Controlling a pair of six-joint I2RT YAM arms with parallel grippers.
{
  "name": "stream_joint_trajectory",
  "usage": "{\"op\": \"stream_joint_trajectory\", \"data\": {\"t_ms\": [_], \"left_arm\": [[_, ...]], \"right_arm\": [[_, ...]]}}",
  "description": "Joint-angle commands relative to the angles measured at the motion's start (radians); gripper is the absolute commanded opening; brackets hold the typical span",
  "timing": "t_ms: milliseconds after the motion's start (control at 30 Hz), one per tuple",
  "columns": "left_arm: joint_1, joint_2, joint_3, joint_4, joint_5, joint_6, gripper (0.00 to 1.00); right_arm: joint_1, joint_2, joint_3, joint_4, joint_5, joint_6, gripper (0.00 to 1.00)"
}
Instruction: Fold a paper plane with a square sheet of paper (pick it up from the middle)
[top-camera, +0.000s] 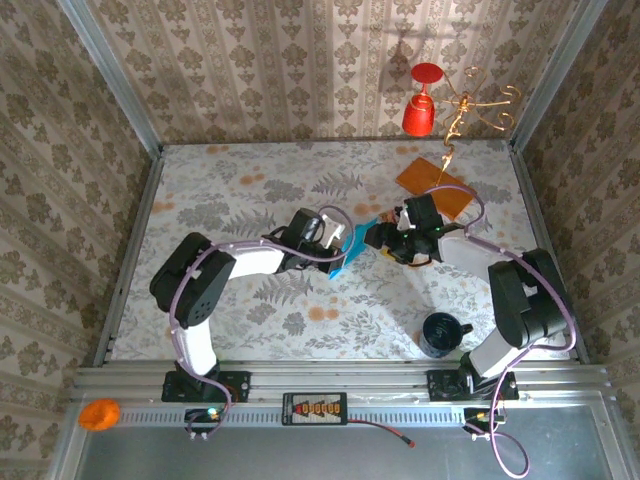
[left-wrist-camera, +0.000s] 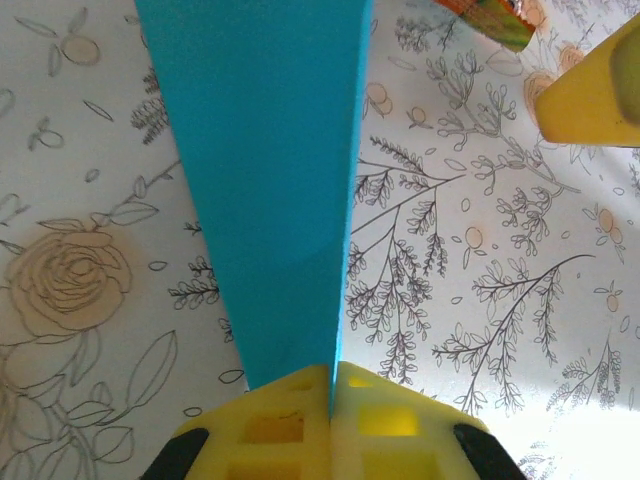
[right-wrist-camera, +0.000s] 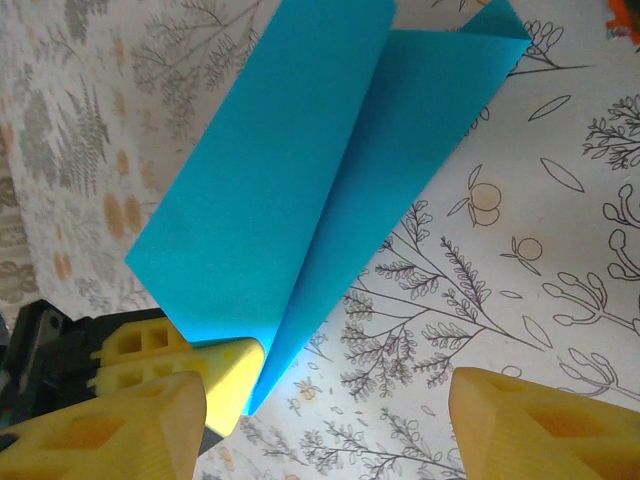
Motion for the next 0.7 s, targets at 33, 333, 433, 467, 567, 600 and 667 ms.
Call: {"op": "stream_joint_trajectory", "data": {"t_ms": [33, 333, 433, 467, 567, 600, 667], "left_arm": [[0.006, 0.037, 0.042, -0.079, 0.056, -0.018, 0.05], [0.005, 0.065, 0.074, -0.119, 0.091, -0.016, 0.05], [0.005, 0.082, 0.088, -0.144, 0.1, -0.019, 0.05], [0.005, 0.087, 0.093, -0.152, 0.102, -0.021, 0.05], [0.005, 0.101, 0.099, -0.161, 0.11, -0.03, 0.05], [0.006, 0.103, 0.1, -0.161, 0.113, -0.033, 0.05], [0.005, 0.108, 0.1, -0.164, 0.117, -0.04, 0.05]], "right_arm": [[0.013, 0.021, 0.008, -0.029, 0.055, -0.053, 0.67], [0.023, 0.043, -0.001, -0.03, 0.059, -0.086, 0.68], [0.029, 0.06, 0.005, -0.032, 0.058, -0.095, 0.68], [0.031, 0.066, 0.008, -0.032, 0.058, -0.099, 0.68], [0.04, 0.08, 0.022, -0.041, 0.063, -0.116, 0.67], [0.044, 0.084, 0.028, -0.045, 0.066, -0.123, 0.67], [0.047, 0.093, 0.039, -0.054, 0.071, -0.135, 0.67]]}}
